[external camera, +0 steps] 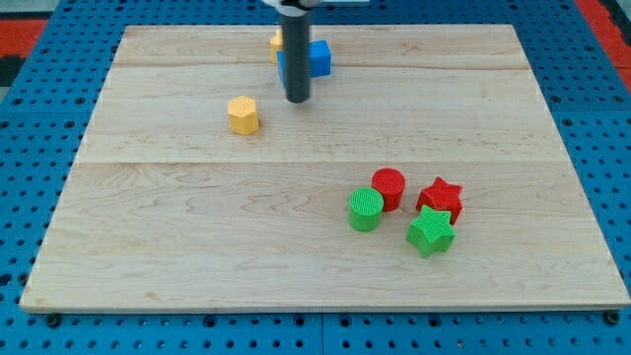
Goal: Move the blue triangle bottom right to the blue cube
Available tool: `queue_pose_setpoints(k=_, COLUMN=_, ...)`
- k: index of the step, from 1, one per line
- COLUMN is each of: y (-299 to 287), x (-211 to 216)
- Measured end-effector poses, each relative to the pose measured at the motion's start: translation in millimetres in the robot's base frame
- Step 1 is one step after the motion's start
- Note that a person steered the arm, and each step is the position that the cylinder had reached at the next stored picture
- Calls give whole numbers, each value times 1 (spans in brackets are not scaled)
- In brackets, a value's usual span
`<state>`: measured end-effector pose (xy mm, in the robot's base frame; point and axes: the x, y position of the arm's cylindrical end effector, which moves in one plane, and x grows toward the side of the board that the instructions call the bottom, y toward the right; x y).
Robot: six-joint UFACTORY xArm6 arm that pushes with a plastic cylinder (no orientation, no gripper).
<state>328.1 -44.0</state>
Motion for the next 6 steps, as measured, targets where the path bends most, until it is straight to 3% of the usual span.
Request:
queue_pose_setpoints(k=2, y=-46, x=-56)
queue_pose_setpoints(k=4, y=54, x=-49)
queue_pose_setpoints(k=5, y=72, x=-58)
queue_pose_setpoints(k=6, y=37, x=-60)
